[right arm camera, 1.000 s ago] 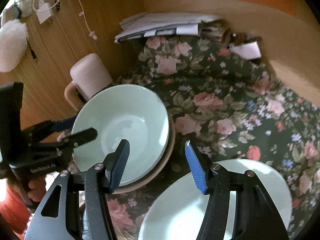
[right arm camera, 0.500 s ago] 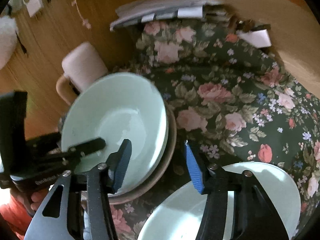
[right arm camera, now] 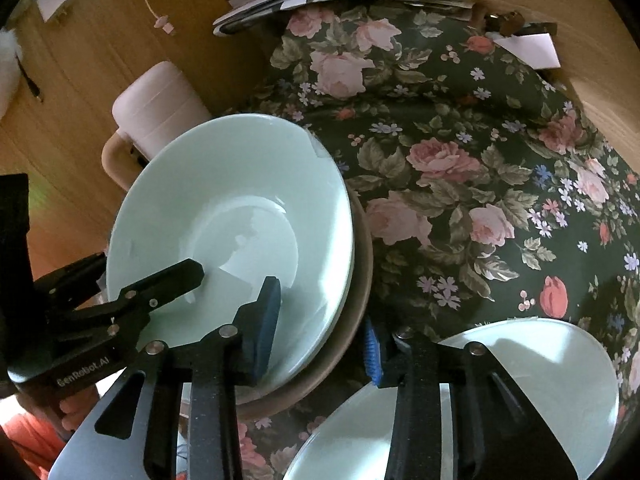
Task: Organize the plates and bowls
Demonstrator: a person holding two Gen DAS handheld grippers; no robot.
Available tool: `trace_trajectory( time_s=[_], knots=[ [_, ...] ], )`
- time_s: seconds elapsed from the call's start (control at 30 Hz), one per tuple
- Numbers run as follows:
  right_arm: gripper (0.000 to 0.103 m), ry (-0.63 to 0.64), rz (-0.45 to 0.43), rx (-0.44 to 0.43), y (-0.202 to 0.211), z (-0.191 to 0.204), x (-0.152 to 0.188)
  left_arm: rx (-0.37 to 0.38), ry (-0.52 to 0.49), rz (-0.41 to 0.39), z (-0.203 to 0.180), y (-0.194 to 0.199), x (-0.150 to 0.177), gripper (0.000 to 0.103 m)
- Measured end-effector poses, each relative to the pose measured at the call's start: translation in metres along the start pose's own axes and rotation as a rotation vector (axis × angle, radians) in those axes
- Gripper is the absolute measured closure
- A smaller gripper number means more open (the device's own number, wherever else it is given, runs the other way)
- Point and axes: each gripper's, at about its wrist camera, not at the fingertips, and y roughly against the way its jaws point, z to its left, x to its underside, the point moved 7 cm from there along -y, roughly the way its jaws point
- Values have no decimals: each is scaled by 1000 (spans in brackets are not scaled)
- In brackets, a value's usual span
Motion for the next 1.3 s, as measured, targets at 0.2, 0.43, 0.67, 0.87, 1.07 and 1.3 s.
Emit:
trace_trajectory(
  time_s=[0.2, 0.43, 0.67, 0.87, 1.07, 1.3],
  knots=[
    [69, -15, -13, 13, 3, 1, 0, -8, -1, 6, -2, 1, -1, 59],
    [69, -23, -56, 24, 24, 3, 2, 16, 8, 5, -9, 8, -4, 59],
    [70, -33, -100, 31, 54, 0, 2, 32, 2, -33, -23, 23, -12, 59],
    [71, -48, -141, 54, 75, -10, 1, 59, -13, -48, -42, 31, -18, 59],
    [72, -61, -168, 84, 97, -24, 6, 85, -45, -60, -64, 35, -20, 59],
    [72, -97, -199, 113, 120, -43, 19, 121, -90, -59, -95, 39, -15, 59]
  ],
)
